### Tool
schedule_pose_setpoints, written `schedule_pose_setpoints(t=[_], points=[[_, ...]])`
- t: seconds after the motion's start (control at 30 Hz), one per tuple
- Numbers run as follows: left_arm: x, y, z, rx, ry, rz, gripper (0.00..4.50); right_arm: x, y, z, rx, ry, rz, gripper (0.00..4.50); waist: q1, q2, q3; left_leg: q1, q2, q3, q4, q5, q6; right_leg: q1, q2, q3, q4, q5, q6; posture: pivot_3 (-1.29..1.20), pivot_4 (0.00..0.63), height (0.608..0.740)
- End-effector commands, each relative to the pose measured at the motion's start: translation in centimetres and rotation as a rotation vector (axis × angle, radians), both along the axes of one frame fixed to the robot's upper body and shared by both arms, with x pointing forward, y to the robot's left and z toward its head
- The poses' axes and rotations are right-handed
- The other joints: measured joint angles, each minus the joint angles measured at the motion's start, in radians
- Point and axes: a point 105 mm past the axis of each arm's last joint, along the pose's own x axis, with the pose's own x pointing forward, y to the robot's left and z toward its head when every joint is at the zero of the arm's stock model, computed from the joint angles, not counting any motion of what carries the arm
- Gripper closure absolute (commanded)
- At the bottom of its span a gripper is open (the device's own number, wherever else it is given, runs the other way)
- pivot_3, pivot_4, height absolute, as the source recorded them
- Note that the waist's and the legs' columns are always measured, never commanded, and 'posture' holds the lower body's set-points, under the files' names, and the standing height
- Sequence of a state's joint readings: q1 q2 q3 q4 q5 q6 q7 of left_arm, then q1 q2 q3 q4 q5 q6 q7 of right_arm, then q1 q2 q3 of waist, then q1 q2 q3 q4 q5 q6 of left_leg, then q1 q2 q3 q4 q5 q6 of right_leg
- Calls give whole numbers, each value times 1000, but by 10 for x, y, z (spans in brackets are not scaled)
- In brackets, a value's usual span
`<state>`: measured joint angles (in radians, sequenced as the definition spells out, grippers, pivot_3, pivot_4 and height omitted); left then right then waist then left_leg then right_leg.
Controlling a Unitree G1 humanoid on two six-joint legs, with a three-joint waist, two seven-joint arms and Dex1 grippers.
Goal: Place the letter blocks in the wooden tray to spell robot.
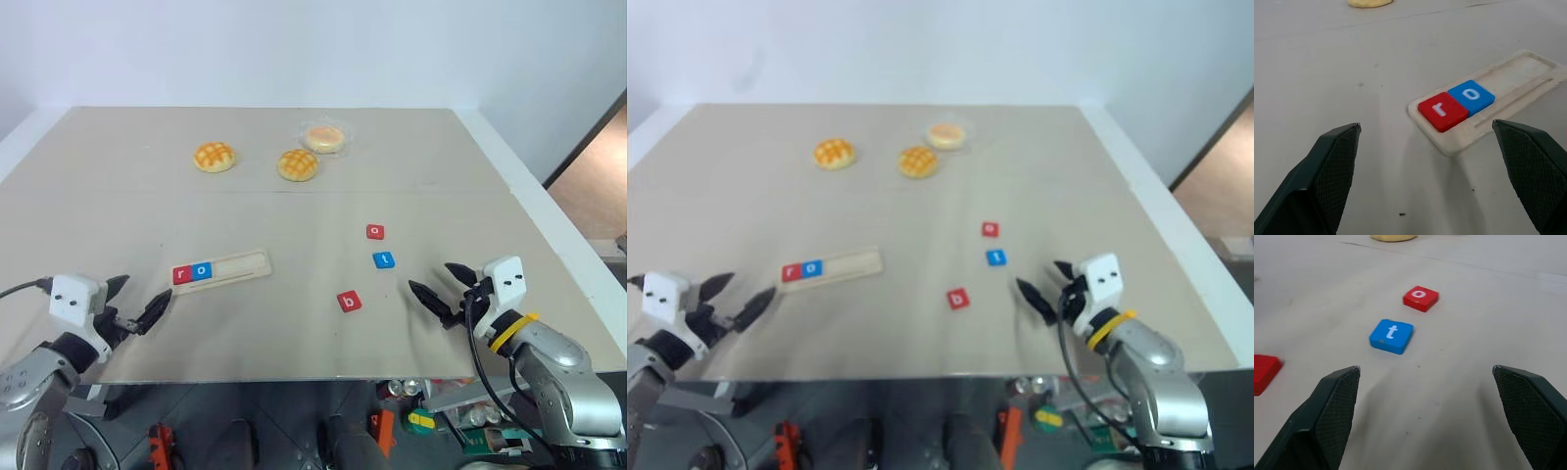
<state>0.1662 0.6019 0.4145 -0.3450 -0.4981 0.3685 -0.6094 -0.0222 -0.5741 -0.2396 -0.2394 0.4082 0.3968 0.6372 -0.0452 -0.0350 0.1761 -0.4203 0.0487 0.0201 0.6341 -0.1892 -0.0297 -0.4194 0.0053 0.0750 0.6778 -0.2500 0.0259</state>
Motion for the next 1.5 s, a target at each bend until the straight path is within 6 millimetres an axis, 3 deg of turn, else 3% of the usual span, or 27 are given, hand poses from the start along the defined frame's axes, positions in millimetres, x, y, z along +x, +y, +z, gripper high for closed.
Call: schedule_pose_setpoints(t=[0.03, 0.17, 0.27, 0.47, 0.77, 1.5], points=[[14, -17, 18, 115, -26, -197, 0, 5, 27, 28, -2, -72, 201, 14, 0, 0, 0, 0, 0, 0, 0, 0, 1, 0, 0, 0, 0, 1, -1, 0, 150, 740], [42, -30, 26, 214, 16, -394, 0, 9, 65, 42, -71, -99, 461, 14, -1, 1, 1, 2, 0, 0, 0, 2, 4, 0, 2, 0, 0, 2, -2, 0, 150, 740], [60, -38, 16, 272, 104, -521, 0, 15, 86, 46, -116, -128, 579, 14, -1, 0, 1, 1, 0, 0, 0, 2, 4, 0, 3, 1, 0, 3, -1, 0, 150, 740], [89, -52, 11, 309, 190, -656, 0, 33, 105, 58, -145, -203, 638, 14, 0, 0, 1, -7, 1, -2, -1, 1, 5, -6, 5, 0, 0, 4, 4, 0, 150, 740], [98, -71, 7, 324, 261, -805, 0, 40, 118, 67, -160, -259, 653, 14, 0, 0, 1, -9, 0, -3, 0, -2, 8, -7, 5, 0, 1, 4, 2, 0, 150, 740], [102, -53, -37, 462, 367, -781, 0, 38, 121, 61, -153, -244, 646, 14, 0, 1, 0, -3, 0, -5, 4, 2, 12, -2, 6, -1, 5, 8, 3, 0, 150, 740]])
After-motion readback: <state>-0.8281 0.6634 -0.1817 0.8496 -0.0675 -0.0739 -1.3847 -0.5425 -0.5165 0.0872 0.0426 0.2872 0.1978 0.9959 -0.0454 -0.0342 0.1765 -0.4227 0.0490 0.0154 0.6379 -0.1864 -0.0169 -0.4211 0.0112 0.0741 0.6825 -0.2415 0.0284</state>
